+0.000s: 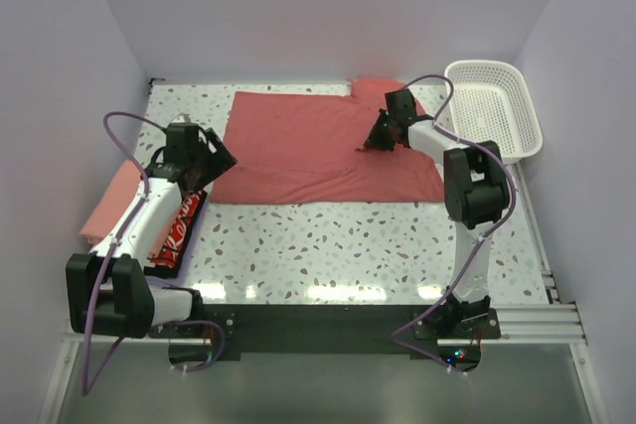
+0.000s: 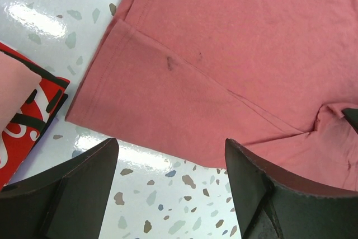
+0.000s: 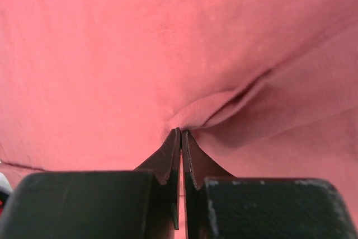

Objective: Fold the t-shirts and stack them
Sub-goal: Fold the tshirt

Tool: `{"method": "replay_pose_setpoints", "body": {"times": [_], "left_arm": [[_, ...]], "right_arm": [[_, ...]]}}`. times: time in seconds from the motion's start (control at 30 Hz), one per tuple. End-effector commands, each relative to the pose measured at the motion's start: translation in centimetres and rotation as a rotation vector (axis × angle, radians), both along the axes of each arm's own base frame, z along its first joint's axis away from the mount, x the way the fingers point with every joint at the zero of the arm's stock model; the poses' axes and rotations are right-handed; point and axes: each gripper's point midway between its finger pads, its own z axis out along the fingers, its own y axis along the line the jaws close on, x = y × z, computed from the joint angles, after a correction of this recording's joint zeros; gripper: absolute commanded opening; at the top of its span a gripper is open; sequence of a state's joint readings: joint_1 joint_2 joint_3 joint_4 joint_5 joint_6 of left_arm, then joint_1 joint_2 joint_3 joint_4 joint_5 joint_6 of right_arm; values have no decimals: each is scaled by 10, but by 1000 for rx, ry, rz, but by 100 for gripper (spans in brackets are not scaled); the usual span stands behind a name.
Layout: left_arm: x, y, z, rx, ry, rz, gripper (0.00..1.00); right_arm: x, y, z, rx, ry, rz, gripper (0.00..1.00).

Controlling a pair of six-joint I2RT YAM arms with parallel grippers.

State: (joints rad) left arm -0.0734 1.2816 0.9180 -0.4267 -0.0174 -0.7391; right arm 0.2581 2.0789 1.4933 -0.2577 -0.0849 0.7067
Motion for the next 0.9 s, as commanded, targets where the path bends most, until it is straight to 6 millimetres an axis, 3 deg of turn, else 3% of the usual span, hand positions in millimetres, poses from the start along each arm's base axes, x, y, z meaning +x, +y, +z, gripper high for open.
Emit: {"method": "replay_pose_setpoints", "body": {"times": [0.0, 0.1, 0.23, 0.37, 0.5, 0.57, 0.6, 0.63, 0.8, 0.83, 0.87], "left_arm": [[7, -2, 3, -1, -28, -19, 81], [6, -3, -5, -9, -10, -10, 81], [4, -10, -19, -54, 22, -16, 81], [1, -11, -32, -73, 49, 2, 82], [-4, -7, -45, -80, 77, 50, 82], [-7, -7, -52, -84, 93, 64, 82], [-8, -6, -53, -92, 95, 80, 82], [-12, -6, -60, -97, 109, 87, 82], [-16, 0, -74, -93, 123, 132, 79], [-18, 1, -77, -91, 131, 141, 78], [-19, 1, -80, -90, 135, 146, 78]], "right_arm": [[10, 10, 8, -7, -31, 52, 0], [11, 11, 6, -12, -31, 69, 9], [12, 10, 18, -22, -68, 92, 36], [10, 10, 46, -28, -112, 112, 65], [-2, -2, 75, -51, -140, 82, 65], [-18, -16, 67, -65, -103, 45, 64], [-24, -22, 84, -52, -130, 13, 64], [-38, -34, 69, -55, -87, -13, 64], [-84, -70, 62, -21, -42, -96, 61], [-91, -82, 71, -22, -62, -122, 61], [-107, -89, 55, -29, -21, -135, 61]]}}
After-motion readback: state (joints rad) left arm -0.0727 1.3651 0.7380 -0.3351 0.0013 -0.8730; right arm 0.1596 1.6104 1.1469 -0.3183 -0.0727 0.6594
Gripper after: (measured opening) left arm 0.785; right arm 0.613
